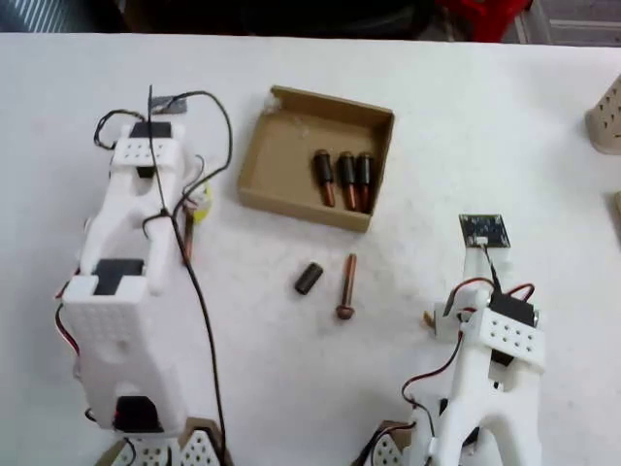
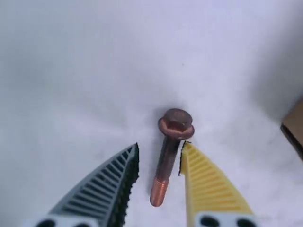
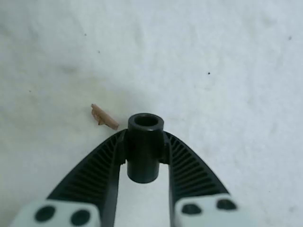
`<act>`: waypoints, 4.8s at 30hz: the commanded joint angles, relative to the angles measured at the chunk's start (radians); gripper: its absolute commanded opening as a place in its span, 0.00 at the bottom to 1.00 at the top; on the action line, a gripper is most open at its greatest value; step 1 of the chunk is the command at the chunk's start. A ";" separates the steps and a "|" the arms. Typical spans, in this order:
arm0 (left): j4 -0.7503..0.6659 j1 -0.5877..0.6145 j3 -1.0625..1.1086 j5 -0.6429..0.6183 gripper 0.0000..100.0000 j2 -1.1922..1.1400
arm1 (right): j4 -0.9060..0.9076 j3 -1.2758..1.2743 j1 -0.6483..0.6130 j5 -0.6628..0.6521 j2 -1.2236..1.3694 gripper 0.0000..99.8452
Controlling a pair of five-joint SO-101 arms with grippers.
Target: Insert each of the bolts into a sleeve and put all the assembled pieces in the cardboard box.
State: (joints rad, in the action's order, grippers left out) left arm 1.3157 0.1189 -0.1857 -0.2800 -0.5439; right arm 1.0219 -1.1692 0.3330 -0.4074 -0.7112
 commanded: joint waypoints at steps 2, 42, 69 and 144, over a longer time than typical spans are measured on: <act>0.003 -0.061 0.009 0.083 0.17 0.010 | -0.015 0.008 0.010 0.003 -0.021 0.02; -0.506 0.001 0.381 0.100 0.02 0.219 | -0.059 0.008 -0.090 0.018 -0.028 0.02; -0.928 0.010 0.730 0.100 0.02 0.398 | -0.587 0.009 -0.714 0.381 -0.028 0.02; -1.031 0.033 0.732 0.100 0.02 0.403 | -2.385 -0.005 -0.987 0.525 1.076 0.01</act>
State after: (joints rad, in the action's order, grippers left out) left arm 0.3583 0.1404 0.5524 -0.1910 -0.2110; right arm -1.3195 -1.2198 -0.6199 0.1112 0.3537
